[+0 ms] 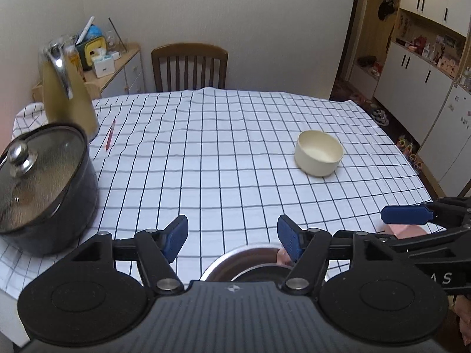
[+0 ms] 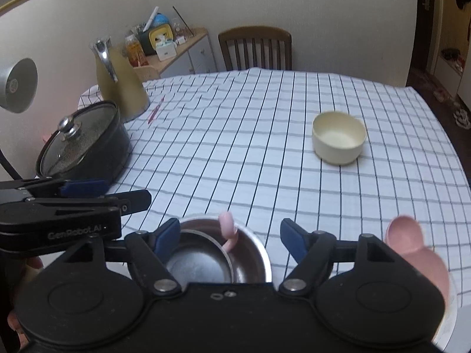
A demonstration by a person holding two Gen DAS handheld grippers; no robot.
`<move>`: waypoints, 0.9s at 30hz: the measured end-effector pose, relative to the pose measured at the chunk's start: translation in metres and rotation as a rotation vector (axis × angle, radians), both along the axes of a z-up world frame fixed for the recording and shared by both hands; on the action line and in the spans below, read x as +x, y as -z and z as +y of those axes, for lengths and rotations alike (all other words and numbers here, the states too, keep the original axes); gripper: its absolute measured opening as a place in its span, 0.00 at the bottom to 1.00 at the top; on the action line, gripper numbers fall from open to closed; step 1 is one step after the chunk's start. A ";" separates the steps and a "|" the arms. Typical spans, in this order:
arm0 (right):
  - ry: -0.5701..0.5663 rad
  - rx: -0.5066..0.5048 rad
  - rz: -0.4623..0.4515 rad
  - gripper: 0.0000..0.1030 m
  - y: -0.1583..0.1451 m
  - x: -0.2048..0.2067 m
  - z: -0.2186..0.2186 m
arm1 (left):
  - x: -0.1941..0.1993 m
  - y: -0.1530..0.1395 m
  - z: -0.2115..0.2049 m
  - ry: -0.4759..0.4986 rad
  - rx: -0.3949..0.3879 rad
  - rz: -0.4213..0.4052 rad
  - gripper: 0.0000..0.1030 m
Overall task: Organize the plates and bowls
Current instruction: 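Move both grippers to the cream bowl rim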
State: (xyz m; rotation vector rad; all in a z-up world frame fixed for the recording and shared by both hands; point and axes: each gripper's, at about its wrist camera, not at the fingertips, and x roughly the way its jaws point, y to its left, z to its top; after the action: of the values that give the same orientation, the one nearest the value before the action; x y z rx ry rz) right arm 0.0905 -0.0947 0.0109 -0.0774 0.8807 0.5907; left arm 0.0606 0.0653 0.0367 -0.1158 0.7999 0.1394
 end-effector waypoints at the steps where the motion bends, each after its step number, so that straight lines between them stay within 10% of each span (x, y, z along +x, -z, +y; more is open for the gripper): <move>1: 0.000 0.003 -0.005 0.77 -0.003 0.005 -0.001 | 0.005 -0.003 -0.002 0.003 0.004 -0.005 0.64; 10: 0.014 0.021 -0.075 0.98 -0.024 0.060 -0.022 | 0.067 -0.019 -0.015 0.018 0.017 -0.044 0.72; 27: 0.109 -0.018 -0.037 1.00 -0.011 0.205 -0.072 | 0.214 0.003 -0.054 0.034 -0.018 0.049 0.73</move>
State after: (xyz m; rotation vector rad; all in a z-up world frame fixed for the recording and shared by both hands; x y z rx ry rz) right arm 0.2957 -0.1662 0.0223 -0.0562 0.8492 0.4780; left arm 0.2746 0.0117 0.0333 -0.1162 0.8519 0.1037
